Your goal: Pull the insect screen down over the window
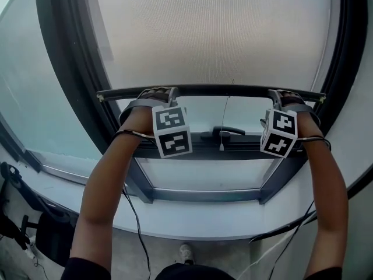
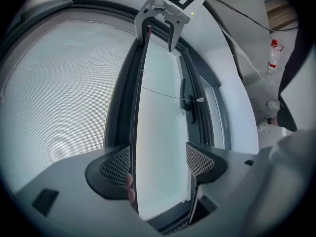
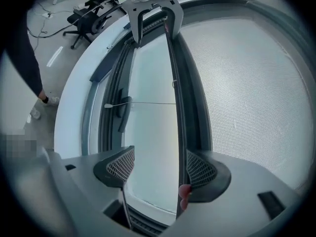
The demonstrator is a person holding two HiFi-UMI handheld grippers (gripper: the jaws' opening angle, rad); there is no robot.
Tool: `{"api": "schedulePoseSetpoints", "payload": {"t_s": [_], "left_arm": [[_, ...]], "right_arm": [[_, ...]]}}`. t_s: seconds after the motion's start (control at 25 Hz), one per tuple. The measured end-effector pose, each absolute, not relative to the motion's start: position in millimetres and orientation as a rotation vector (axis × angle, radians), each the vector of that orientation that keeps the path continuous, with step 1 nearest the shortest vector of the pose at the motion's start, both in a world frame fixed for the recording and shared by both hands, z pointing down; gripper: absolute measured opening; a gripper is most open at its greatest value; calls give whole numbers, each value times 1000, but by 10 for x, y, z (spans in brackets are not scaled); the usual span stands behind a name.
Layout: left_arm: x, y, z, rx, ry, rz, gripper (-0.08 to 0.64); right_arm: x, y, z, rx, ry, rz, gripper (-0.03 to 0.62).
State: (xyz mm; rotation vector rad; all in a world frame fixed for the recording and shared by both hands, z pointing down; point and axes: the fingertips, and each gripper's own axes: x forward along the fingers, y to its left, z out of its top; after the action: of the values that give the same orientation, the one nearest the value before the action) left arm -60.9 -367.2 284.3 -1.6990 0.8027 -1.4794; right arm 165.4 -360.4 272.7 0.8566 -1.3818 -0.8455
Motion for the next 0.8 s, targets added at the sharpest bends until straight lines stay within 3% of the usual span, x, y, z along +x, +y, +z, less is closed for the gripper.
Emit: {"api": "schedulePoseSetpoints", "payload": {"t_s": [0.8], "left_arm": [[-589, -3639, 3964, -1699, 769, -1512, 358]], "right_arm": [[1664, -3537, 3842, 793, -1434, -759, 331]]}}
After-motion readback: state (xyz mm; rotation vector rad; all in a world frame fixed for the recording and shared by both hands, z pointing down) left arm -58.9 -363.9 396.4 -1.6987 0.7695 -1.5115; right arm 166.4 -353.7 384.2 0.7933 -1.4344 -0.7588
